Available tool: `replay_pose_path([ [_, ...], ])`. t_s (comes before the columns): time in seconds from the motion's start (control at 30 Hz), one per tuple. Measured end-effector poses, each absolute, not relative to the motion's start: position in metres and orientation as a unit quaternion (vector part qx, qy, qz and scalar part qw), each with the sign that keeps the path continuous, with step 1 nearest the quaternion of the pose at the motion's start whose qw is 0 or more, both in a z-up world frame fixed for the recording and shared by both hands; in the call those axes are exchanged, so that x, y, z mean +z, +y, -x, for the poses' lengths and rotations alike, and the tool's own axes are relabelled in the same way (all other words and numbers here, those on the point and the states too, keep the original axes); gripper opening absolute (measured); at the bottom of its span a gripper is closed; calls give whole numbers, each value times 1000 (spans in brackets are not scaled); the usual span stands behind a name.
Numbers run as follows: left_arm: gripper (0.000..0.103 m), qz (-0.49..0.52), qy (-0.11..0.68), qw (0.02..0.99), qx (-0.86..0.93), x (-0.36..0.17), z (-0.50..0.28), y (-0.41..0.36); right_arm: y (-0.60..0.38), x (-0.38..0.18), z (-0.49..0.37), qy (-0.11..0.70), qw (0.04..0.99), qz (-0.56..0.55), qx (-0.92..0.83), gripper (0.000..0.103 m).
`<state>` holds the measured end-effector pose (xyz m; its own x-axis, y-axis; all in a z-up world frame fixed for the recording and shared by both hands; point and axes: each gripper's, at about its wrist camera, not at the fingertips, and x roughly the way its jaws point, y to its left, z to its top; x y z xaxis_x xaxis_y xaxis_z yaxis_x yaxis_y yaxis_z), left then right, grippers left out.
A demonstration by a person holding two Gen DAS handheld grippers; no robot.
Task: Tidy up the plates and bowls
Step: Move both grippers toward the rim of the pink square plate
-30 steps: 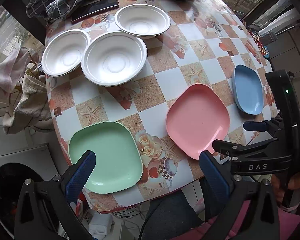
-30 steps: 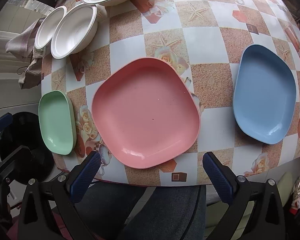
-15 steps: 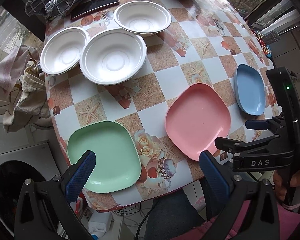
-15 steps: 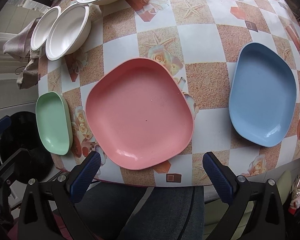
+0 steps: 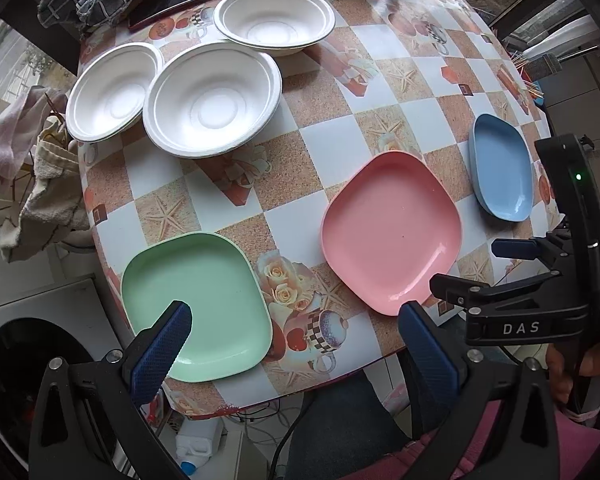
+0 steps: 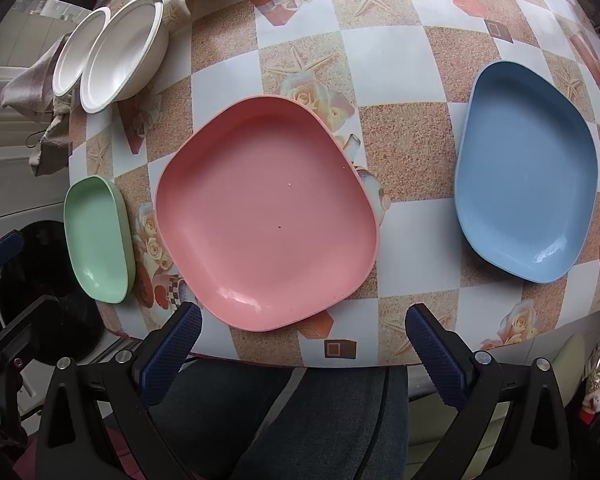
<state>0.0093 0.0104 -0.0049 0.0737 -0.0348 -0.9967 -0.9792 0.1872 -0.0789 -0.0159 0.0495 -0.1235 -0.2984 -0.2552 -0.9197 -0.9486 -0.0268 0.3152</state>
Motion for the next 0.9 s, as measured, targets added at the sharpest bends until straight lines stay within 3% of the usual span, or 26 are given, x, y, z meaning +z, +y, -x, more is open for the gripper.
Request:
replay_pose_path([
  [0.9,103,484,566,524,412,-41,-29,12,105,-151,9,573,332,464,589,103],
])
